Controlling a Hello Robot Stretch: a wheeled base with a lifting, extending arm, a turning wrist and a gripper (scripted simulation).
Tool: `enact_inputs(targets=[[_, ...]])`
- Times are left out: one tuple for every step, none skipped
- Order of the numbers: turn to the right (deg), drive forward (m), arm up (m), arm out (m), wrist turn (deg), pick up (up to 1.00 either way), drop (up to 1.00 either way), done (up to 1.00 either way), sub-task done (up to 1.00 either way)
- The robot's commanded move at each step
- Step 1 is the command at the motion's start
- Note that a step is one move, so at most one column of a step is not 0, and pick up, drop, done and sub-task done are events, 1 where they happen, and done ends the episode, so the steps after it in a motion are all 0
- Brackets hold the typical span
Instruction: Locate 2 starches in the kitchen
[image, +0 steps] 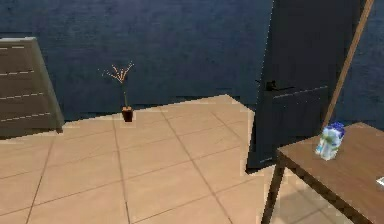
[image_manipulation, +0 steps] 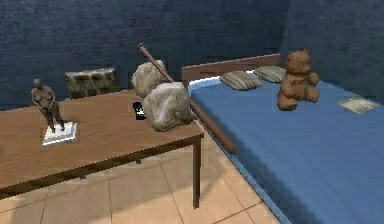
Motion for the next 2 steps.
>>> enact_inputs(targets=[[0.0, 1.00, 0.00, 0.00, 0.0, 0.00, 0.00, 0.00, 0.00], [0.0, 0.45, 0.00, 0.00, 0.0, 0.00, 0.00, 0.00, 0.00]])
